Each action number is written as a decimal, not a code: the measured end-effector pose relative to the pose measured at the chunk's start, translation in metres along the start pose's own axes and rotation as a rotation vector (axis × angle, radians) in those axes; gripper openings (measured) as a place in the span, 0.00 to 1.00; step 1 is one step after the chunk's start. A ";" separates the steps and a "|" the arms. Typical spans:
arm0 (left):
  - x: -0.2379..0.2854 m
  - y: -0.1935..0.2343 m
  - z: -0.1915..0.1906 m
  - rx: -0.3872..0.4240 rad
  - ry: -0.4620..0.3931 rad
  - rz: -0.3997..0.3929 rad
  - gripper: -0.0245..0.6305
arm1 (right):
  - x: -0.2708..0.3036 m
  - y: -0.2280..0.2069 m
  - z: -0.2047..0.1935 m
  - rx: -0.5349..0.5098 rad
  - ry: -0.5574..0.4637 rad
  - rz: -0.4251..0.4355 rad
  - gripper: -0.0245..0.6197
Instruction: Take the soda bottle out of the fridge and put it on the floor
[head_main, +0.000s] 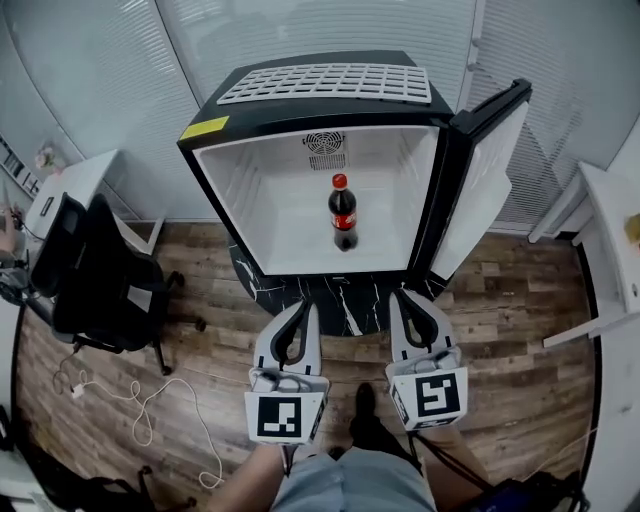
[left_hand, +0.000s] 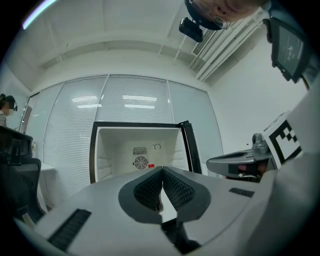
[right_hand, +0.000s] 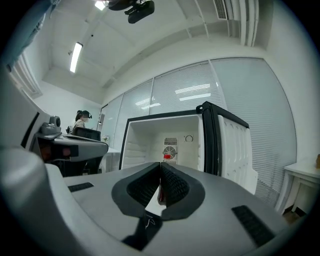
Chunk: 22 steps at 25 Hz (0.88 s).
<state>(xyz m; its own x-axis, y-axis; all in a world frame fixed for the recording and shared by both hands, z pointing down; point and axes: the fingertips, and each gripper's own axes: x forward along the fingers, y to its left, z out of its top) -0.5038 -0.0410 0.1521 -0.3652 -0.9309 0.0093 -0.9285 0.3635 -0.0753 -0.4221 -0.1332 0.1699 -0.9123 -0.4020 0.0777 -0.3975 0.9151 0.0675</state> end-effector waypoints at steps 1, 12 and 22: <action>0.011 0.002 -0.001 0.003 0.010 0.009 0.06 | 0.010 -0.006 0.001 0.002 0.000 0.009 0.06; 0.086 0.017 0.025 0.023 -0.035 0.073 0.06 | 0.089 -0.047 0.032 -0.018 -0.053 0.097 0.06; 0.102 0.055 0.017 -0.003 -0.029 0.133 0.06 | 0.135 -0.040 0.049 -0.066 -0.075 0.132 0.06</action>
<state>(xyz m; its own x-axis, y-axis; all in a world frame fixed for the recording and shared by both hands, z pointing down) -0.5910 -0.1167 0.1316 -0.4832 -0.8750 -0.0291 -0.8722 0.4840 -0.0713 -0.5344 -0.2226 0.1287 -0.9620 -0.2727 0.0158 -0.2686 0.9548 0.1270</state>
